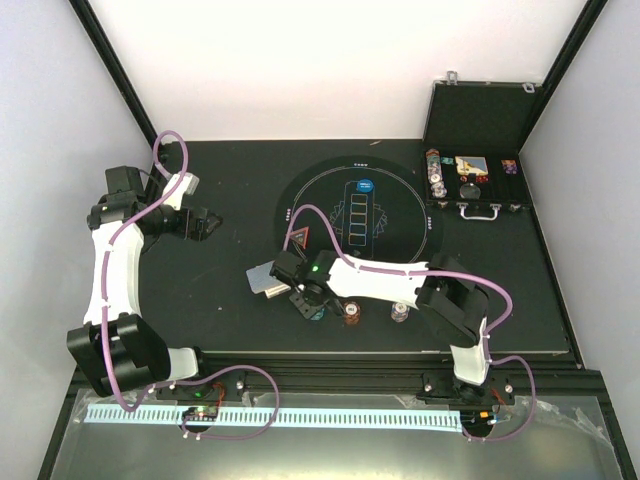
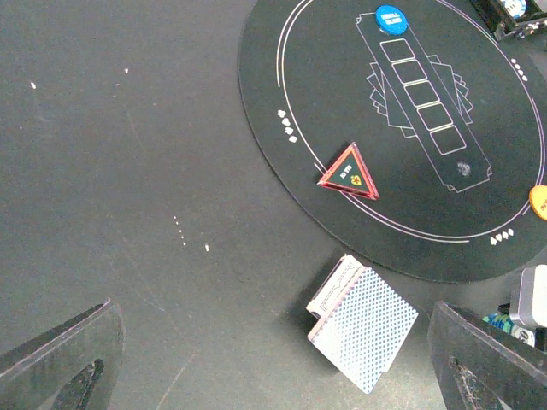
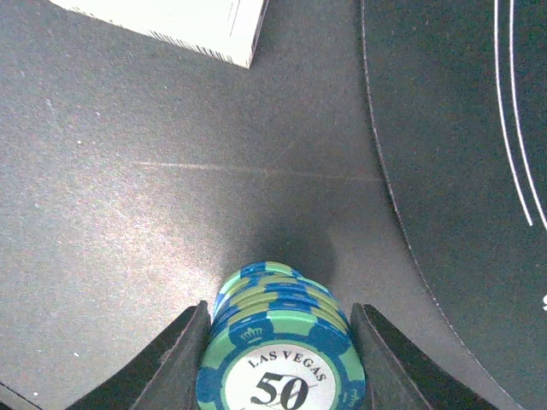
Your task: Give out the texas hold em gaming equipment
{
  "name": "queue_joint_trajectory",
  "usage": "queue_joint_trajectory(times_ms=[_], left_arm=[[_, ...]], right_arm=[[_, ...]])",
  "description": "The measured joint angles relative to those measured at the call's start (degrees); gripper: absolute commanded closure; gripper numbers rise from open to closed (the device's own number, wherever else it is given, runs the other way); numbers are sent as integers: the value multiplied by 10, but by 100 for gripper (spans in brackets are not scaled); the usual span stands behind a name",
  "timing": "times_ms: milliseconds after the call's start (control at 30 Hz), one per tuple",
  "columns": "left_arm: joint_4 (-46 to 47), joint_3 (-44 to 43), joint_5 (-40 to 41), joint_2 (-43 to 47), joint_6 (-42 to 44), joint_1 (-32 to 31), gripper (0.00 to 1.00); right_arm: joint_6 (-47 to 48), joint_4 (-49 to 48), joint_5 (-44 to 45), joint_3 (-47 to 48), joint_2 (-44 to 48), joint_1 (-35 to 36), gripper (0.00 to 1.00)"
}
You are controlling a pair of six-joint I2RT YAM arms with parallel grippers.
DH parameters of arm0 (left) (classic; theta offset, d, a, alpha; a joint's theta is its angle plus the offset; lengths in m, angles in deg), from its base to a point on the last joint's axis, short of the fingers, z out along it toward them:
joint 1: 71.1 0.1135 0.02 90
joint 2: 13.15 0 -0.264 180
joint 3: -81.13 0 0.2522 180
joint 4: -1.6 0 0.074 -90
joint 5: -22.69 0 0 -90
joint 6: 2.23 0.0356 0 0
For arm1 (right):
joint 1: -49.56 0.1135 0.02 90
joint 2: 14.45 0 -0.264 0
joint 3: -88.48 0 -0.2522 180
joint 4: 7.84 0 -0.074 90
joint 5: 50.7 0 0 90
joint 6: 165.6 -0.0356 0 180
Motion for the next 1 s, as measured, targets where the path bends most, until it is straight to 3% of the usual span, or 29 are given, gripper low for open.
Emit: queue_joint_trajectory(times_ms=[267, 433, 700, 1000], left_arm=[[-4, 0, 0, 0, 0, 0, 1], [-4, 0, 0, 0, 0, 1, 1], [-9, -10, 0, 0, 0, 1, 1], [-14, -17, 0, 0, 0, 1, 1]], right_arm=[[3, 24, 5, 29, 0, -9, 77], [15, 38, 10, 105, -11, -57, 78], [35, 35, 19, 222, -130, -142, 81], [47, 42, 12, 258, -207, -170, 81]])
